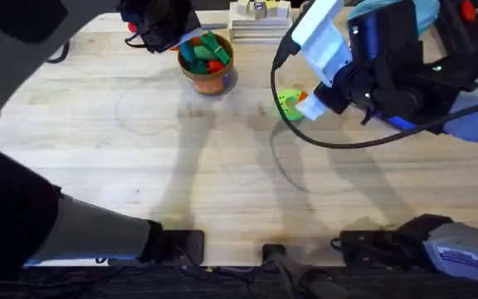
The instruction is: Pick up the gripper from the table and insert it into the empty holder that is missing its gripper. Then pick up a screw, insert it into the mounting hole, and use the screwdriver to tighten it. Finally, clean up the table by picking up the vegetable and placing it into the bucket.
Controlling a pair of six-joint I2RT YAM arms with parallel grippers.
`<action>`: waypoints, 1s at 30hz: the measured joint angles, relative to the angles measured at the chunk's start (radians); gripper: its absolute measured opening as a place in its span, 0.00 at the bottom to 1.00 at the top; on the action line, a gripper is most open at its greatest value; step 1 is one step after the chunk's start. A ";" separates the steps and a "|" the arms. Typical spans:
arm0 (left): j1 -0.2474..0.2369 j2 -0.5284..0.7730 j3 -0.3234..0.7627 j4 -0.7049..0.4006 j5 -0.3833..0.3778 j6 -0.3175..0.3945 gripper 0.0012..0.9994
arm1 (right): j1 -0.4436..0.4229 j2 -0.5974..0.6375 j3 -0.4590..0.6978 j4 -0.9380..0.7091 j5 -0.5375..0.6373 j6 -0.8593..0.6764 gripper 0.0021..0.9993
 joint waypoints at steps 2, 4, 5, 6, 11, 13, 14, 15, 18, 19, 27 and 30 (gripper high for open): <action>0.000 0.009 0.000 0.001 -0.013 -0.003 0.46 | 0.000 0.000 0.000 0.000 0.000 0.000 0.99; 0.000 0.022 0.000 0.000 -0.018 -0.003 0.76 | 0.000 0.000 0.000 0.000 0.000 0.000 0.99; 0.000 0.029 0.000 0.001 -0.018 -0.004 0.91 | 0.000 0.000 0.000 0.000 0.000 0.000 0.99; 0.000 0.037 0.000 0.002 -0.018 -0.007 0.98 | 0.000 0.000 0.000 0.000 0.000 0.000 0.99; 0.000 0.050 0.000 0.003 -0.018 -0.008 0.99 | 0.000 0.000 0.000 0.000 0.000 0.000 0.99; 0.000 0.046 0.001 0.003 -0.014 -0.002 0.99 | 0.000 0.000 0.000 0.000 0.000 0.000 0.99; 0.000 0.043 0.002 0.001 -0.010 0.005 0.99 | 0.000 0.000 0.000 0.000 0.000 0.005 0.99; 0.000 0.039 0.007 -0.003 -0.003 0.015 0.99 | 0.000 0.000 0.000 0.000 0.000 0.020 0.99; 0.000 0.018 0.042 -0.034 0.018 0.065 0.99 | 0.000 0.000 0.007 -0.027 0.000 0.107 0.99; 0.000 0.005 0.061 -0.054 0.024 0.090 0.99 | -0.001 0.000 0.018 -0.061 -0.001 0.145 0.99; 0.000 -0.176 0.142 -0.306 0.039 0.318 0.99 | -0.034 -0.027 0.251 -0.434 -0.023 0.315 0.99; 0.000 -0.241 0.143 -0.407 0.039 0.400 0.99 | -0.042 -0.031 0.380 -0.597 -0.071 0.333 0.99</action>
